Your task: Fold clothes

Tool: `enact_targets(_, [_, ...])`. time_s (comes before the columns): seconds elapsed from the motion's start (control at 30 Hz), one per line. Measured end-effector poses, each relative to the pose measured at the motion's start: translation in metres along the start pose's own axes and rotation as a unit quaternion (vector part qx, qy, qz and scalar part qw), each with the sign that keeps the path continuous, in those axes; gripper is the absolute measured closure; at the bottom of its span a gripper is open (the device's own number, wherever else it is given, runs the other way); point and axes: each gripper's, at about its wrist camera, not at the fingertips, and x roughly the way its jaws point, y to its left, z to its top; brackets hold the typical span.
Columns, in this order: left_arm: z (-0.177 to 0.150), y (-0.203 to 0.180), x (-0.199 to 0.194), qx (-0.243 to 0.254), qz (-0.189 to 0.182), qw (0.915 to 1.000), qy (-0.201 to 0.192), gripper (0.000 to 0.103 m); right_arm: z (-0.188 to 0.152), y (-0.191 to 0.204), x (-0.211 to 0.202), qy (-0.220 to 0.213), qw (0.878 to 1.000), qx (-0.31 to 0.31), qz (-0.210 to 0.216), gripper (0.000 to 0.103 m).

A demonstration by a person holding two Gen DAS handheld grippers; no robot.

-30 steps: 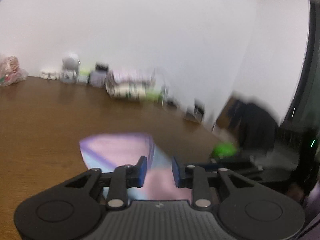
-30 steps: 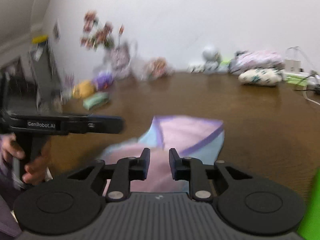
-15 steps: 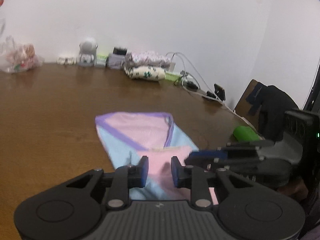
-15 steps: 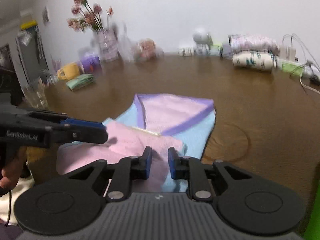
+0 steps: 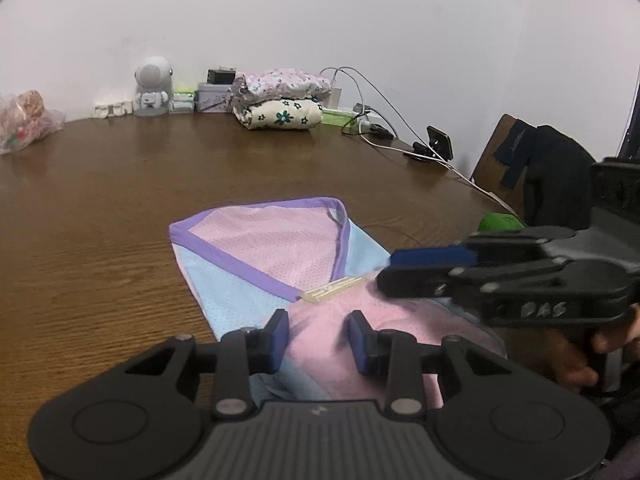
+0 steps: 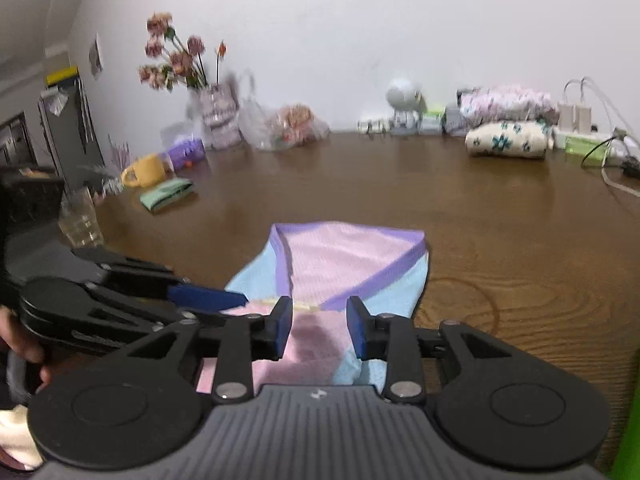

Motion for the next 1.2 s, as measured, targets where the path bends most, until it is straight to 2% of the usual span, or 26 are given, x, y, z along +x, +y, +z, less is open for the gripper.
enact_targets(0.07, [-0.003, 0.0, -0.004, -0.003, -0.005, 1.0, 0.0, 0.072, -0.002, 0.002, 0.008, 0.022, 1.0, -0.007, 0.009, 0.073])
enact_targets(0.23, [-0.009, 0.0, -0.008, -0.003, -0.016, 0.9999, -0.004, 0.071, -0.008, 0.004, 0.009, 0.03, 0.999, -0.024, 0.017, 0.073])
enact_targets(0.4, [-0.015, 0.01, -0.016, -0.013, -0.064, 0.9979, 0.001, 0.071, -0.018, 0.017, -0.002, 0.036, 0.999, -0.029, 0.011, 0.073])
enact_targets(0.5, [-0.017, 0.011, -0.019, -0.014, -0.078, 0.9968, 0.006, 0.071, -0.023, 0.026, -0.01, 0.039, 0.998, -0.041, 0.006, 0.072])
enact_targets(0.67, [-0.021, 0.006, -0.024, 0.008, -0.086, 0.9962, 0.009, 0.069, -0.025, 0.031, -0.019, 0.046, 0.997, -0.053, 0.01, 0.068])
enact_targets(0.7, [-0.021, 0.006, -0.025, 0.007, -0.088, 0.996, 0.01, 0.065, -0.025, 0.03, -0.021, 0.044, 0.997, -0.055, 0.009, 0.066])
enact_targets(0.77, [-0.018, 0.009, -0.026, -0.002, -0.091, 0.9958, 0.014, 0.061, -0.024, 0.028, -0.029, 0.035, 0.998, -0.058, 0.009, 0.05])
enact_targets(0.8, [-0.017, 0.009, -0.028, -0.002, -0.087, 0.9961, 0.016, 0.061, -0.024, 0.027, -0.035, 0.029, 0.998, -0.058, 0.009, 0.049])
enact_targets(0.87, [-0.015, 0.007, -0.034, 0.005, -0.079, 0.9968, 0.012, 0.058, -0.024, 0.024, -0.045, 0.016, 0.998, -0.059, 0.009, 0.049])
enact_targets(0.93, [-0.016, 0.005, -0.044, 0.015, -0.085, 0.9963, -0.002, 0.047, -0.026, 0.02, -0.054, 0.011, 0.998, -0.062, 0.025, 0.049])
enact_targets(1.07, [-0.024, 0.004, -0.05, 0.023, -0.098, 0.9948, -0.01, 0.045, -0.025, 0.029, -0.057, 0.007, 0.996, -0.077, 0.04, 0.049])
enact_targets(1.13, [-0.03, 0.005, -0.042, 0.032, -0.08, 0.9963, 0.003, 0.046, -0.025, 0.037, -0.046, 0.029, 0.995, -0.082, 0.043, 0.051])
enact_targets(1.2, [-0.035, 0.007, -0.038, 0.041, -0.072, 0.9965, -0.006, 0.045, -0.028, 0.044, -0.033, 0.054, 0.994, -0.088, 0.023, 0.052])
